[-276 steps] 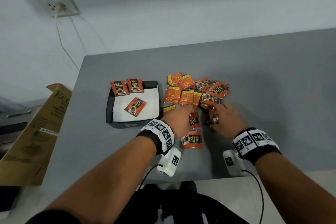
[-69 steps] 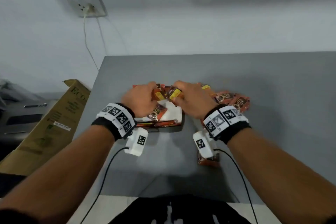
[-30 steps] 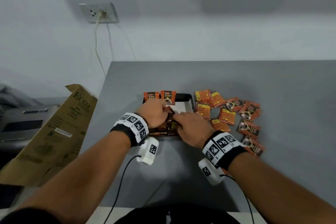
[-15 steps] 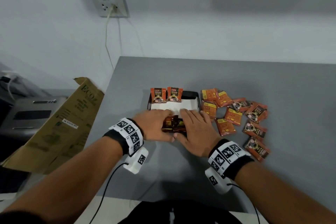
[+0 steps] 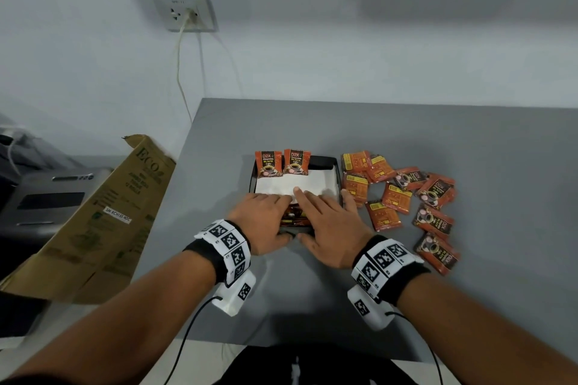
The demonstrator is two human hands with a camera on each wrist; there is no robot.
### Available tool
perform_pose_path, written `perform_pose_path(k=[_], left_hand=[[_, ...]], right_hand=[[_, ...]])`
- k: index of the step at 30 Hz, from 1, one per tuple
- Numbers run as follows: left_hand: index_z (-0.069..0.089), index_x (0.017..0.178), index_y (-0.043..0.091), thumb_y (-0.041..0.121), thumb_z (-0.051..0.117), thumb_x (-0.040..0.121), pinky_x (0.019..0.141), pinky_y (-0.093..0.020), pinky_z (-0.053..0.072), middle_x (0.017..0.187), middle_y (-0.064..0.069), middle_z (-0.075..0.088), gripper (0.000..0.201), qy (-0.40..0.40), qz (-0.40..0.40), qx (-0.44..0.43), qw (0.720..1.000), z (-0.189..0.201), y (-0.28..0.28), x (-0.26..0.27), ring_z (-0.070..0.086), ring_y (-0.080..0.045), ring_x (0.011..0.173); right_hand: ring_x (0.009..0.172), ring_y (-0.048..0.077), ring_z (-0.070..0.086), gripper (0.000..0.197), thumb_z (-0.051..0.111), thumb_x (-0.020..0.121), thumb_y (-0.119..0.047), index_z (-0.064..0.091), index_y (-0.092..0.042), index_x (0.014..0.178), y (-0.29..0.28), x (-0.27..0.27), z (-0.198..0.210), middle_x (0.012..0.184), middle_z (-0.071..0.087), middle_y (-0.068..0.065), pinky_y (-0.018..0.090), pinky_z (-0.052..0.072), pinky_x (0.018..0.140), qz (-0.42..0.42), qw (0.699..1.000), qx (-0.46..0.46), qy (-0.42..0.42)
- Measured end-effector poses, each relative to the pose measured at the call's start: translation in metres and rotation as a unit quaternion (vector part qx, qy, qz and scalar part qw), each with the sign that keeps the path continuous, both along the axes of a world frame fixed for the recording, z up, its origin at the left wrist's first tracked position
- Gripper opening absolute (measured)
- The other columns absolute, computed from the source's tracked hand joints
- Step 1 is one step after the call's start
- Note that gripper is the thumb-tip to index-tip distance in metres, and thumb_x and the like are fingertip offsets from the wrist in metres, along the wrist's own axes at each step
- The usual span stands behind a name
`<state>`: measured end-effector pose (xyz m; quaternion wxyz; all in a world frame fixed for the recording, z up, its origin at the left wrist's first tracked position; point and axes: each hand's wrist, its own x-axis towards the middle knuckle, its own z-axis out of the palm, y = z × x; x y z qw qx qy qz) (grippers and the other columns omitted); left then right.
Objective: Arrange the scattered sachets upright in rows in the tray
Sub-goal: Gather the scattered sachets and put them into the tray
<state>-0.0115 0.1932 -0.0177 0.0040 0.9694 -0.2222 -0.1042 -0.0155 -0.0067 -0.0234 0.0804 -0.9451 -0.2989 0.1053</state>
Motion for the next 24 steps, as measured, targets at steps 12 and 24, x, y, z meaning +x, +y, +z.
perform_pose_path(k=[12,24], left_hand=[[0.048,0.132,0.021,0.07,0.043,0.077,0.101,-0.038,0.044,0.117,0.002,0.066,0.073,-0.016,0.019,-0.015,1.0,0.002,0.001,-0.001,0.063,-0.021,0.106],[0.043,0.142,0.023,0.063,0.041,0.072,0.107,-0.04,0.039,0.131,0.003,0.059,0.081,-0.014,0.042,-0.064,0.997,0.019,-0.006,0.0,0.055,-0.021,0.12]], right_hand=[[0.145,0.03,0.028,0.086,0.034,0.092,-0.064,0.003,-0.019,0.158,0.001,-0.002,-0.004,0.159,0.031,0.004,0.061,0.009,0.12,-0.027,0.999,-0.029,-0.007],[0.144,0.023,0.032,0.081,0.031,0.091,-0.071,0.027,-0.019,0.153,-0.011,0.004,0.015,0.156,0.037,0.002,0.055,0.015,0.121,-0.063,0.997,0.042,-0.007]])
